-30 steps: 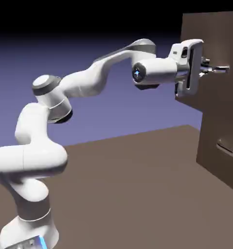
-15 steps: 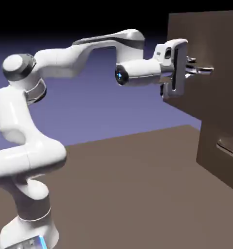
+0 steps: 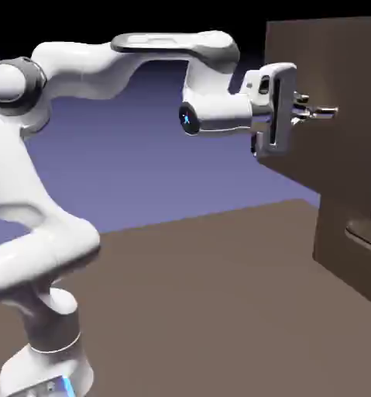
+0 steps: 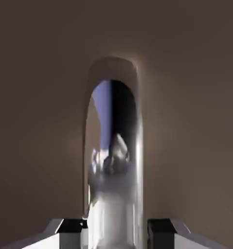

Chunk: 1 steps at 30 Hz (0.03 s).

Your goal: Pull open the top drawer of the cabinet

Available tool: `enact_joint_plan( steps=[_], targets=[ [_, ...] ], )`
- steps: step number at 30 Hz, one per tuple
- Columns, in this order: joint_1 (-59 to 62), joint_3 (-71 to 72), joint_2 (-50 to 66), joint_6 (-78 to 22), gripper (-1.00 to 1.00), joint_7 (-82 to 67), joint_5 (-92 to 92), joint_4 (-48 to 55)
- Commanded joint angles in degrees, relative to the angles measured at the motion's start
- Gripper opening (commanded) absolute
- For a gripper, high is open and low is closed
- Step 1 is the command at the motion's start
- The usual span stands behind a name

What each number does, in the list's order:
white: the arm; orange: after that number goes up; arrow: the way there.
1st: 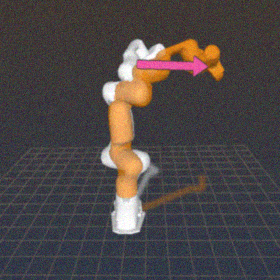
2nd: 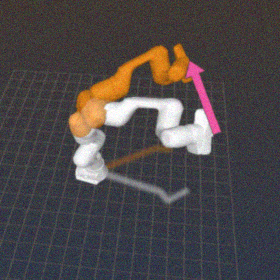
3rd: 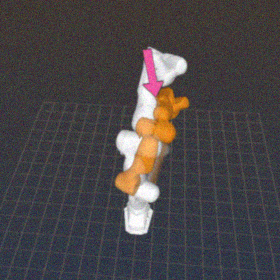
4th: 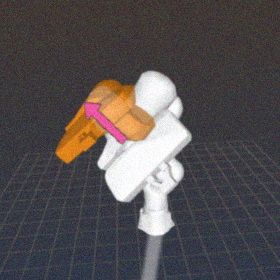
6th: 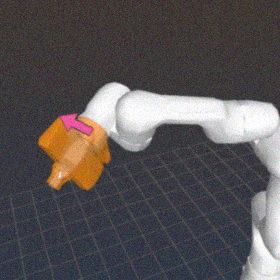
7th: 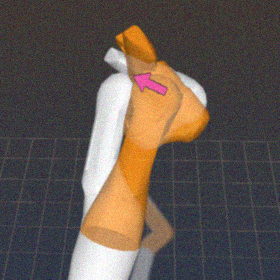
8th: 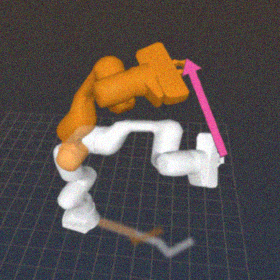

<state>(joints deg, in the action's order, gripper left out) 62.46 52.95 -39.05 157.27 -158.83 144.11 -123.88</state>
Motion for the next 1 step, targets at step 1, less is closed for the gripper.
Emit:
enact_joint_plan(
  steps=[1],
  targets=[
    [0.46,-0.42,-2.08,-1.27,-1.0,2.04,-0.33,-0.84]
  ],
)
